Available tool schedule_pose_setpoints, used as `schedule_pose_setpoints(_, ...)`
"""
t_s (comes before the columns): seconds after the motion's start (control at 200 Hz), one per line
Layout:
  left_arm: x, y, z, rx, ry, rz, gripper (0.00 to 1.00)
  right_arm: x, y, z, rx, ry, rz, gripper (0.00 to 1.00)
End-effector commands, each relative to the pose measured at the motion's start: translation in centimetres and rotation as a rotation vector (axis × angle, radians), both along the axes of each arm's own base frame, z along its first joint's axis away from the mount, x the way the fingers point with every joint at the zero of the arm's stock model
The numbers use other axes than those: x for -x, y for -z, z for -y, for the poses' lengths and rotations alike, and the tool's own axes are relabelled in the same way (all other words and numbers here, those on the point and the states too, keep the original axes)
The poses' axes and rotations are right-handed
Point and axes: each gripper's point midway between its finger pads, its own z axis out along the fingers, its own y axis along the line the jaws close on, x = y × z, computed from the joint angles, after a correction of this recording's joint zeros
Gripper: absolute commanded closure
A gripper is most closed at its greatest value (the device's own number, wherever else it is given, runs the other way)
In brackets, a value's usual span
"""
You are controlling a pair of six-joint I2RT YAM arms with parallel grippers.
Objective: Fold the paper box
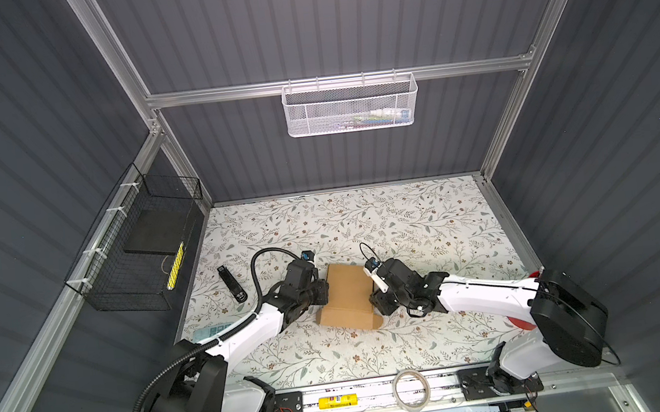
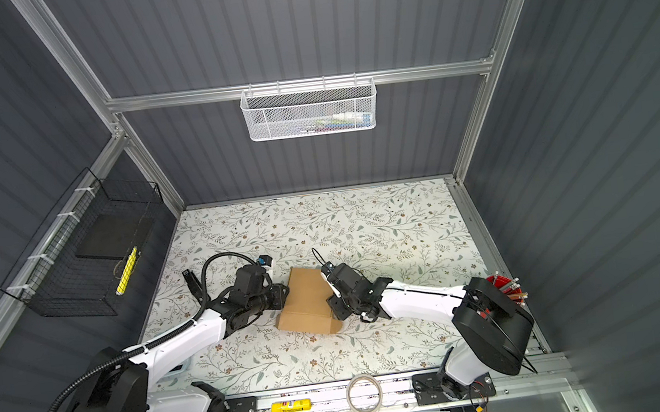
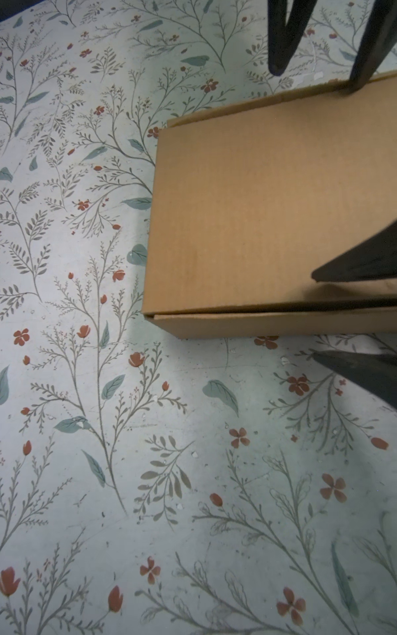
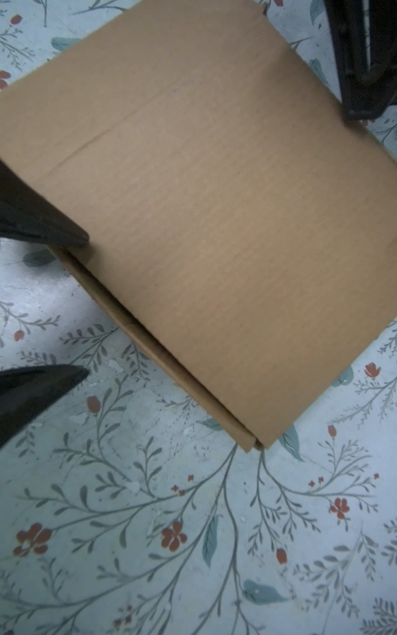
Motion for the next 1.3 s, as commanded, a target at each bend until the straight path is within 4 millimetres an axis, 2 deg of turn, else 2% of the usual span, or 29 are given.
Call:
schedule_pose_setpoints(0.0,0.1,-0.3,-0.1,-0.009,0.016,-0.006,0.65,0.2,0.3,0.9,0.040,0.002,-0.020,0.44)
schedule_pose_setpoints(0.245,0.5,0.5,-0.9,-0.038,0.004,-0.024,0.69,0.2,0.4,0.9,0.039,0.002,-0.024,0.44)
schedule_pose_setpoints(0.49,0.6,1.5,-0.9,-0.048,0.004,-0.051,0.73,0.0,0.2,0.8,0.034,0.004,-0.022,0.44)
schedule_pose_setpoints(0.85,0.6,0.2,-1.3,-0.072,0.012,-0.034,0.78,-0.2,0.4,0.7,0.032,0.009,-0.031,0.44)
schedule_pose_setpoints(1.296,0.9,0.3,-0.8,-0.060,0.044,-0.067,0.80,-0.3,0.1,0.6,0.028,0.007,-0.026,0.44)
